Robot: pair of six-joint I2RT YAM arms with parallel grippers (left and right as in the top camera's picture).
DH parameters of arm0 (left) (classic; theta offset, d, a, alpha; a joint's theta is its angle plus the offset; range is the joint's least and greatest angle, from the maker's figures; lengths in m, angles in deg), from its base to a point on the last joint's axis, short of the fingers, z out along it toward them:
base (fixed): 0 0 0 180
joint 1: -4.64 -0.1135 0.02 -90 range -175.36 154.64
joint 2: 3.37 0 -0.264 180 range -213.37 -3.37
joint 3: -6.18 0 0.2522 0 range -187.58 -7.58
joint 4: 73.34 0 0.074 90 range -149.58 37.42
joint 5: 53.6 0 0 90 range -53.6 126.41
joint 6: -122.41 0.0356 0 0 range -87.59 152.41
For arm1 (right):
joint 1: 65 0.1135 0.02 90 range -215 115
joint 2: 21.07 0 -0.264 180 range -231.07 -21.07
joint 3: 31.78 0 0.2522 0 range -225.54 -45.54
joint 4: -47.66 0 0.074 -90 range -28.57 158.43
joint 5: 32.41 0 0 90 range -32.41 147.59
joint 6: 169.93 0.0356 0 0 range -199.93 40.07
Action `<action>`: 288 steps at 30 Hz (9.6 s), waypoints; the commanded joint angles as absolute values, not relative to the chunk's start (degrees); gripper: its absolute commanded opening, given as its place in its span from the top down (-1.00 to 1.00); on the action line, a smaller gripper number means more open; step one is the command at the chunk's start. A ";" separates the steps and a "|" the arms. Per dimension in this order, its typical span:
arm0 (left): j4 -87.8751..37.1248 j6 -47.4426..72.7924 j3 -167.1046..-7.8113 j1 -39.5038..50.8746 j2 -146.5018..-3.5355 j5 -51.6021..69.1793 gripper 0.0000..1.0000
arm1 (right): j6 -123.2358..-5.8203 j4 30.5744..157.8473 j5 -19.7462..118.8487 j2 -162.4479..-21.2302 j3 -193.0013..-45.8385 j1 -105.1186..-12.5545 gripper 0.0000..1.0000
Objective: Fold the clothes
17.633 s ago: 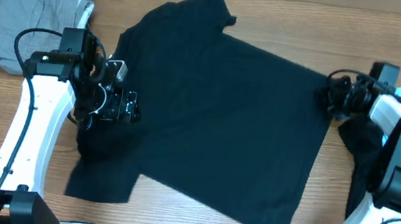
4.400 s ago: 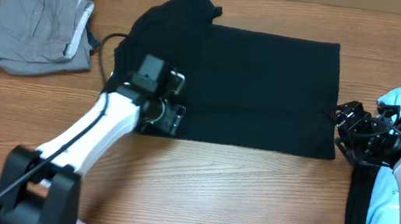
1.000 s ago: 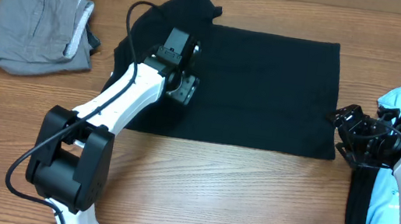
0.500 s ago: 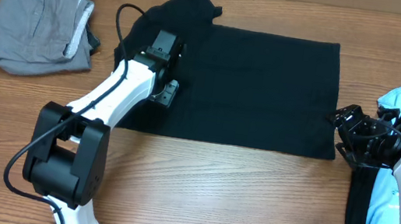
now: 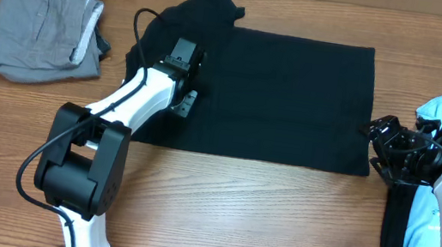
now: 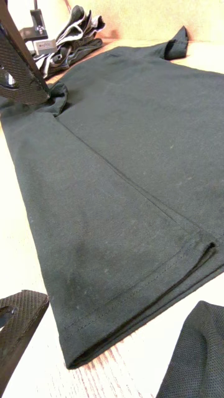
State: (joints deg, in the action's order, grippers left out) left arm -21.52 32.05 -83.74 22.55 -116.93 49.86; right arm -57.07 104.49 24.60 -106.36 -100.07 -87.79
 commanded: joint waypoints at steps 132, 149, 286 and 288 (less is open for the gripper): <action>23.99 25.41 -100.81 -14.24 -104.54 22.67 -0.37 | -66.43 109.46 23.14 -113.49 -117.51 -85.75 -0.22; -14.24 29.23 -110.50 9.78 -115.42 21.99 -0.93 | -63.68 100.69 24.25 -117.31 -117.51 -79.70 -0.31; 2.63 5.04 -52.01 -12.69 -93.94 32.18 0.92 | -57.84 129.61 45.89 -109.36 -110.86 -81.32 -0.60; 2.48 6.37 -52.01 -14.17 -93.96 30.86 0.90 | -57.86 129.26 45.87 -109.36 -110.86 -81.32 -0.60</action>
